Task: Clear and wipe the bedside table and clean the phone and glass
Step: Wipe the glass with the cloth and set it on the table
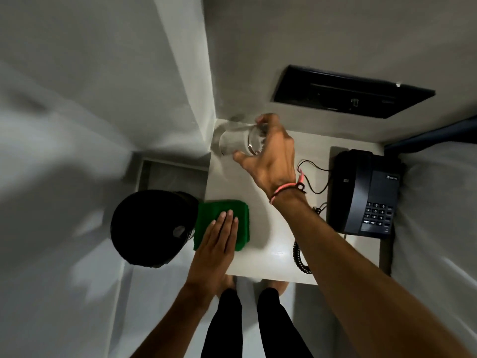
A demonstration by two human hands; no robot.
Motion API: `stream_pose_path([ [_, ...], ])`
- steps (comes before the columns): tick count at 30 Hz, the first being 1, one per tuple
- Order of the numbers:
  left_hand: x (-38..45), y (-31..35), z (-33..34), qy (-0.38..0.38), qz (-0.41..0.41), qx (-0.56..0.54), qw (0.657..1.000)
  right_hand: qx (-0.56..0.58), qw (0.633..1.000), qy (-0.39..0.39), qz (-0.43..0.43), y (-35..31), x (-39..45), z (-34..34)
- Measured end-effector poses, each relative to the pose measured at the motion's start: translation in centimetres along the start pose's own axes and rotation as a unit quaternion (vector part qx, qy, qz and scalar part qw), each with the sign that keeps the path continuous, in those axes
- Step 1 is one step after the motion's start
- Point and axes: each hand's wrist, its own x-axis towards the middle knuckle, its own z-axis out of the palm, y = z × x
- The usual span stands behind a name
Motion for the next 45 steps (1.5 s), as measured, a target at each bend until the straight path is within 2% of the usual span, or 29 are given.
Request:
stream_pose_path([
  [7,-0.3,-0.1,-0.3,0.02,0.01,0.02,1.0,-0.103,0.992,-0.013,-0.069,-1.0,2.3,4.2],
  [13,-0.3,0.2,-0.2,0.015,-0.011,-0.013,1.0,-0.146,0.986,-0.032,-0.075,-0.5,3.2,5.3],
  [20,-0.2,0.3,0.6,0.038,0.0,0.018,0.999,-0.108,0.993,-0.022,-0.041,0.4,3.9,6.2],
  [25,0.6,0.1,0.0,-0.016,0.01,0.039,0.999,-0.073,0.996,-0.04,-0.017,1.5,1.7,4.9],
  [27,1.0,0.0,-0.8,-0.036,0.034,0.025,0.998,-0.111,0.993,-0.03,-0.028,2.9,-0.5,3.5],
  [31,2.0,-0.1,-3.3,-0.136,0.052,0.022,0.989,-0.244,0.969,-0.036,-0.009,6.9,-5.3,-0.9],
  [33,2.7,0.6,-5.3,-0.135,0.076,0.057,0.986,-0.279,0.959,-0.04,0.009,8.5,-7.6,-3.5],
  [35,3.3,2.7,-6.8,-0.132,0.107,0.072,0.983,-0.3,0.954,-0.012,0.024,9.5,-10.2,-6.6],
  [39,5.1,10.1,-10.8,-0.109,0.181,0.107,0.972,-0.28,0.951,0.104,0.076,10.4,-14.8,-13.0],
  [45,7.9,23.7,-17.9,-0.049,0.323,0.105,0.939,-0.275,0.924,0.197,0.18,13.3,-23.4,-25.3],
])
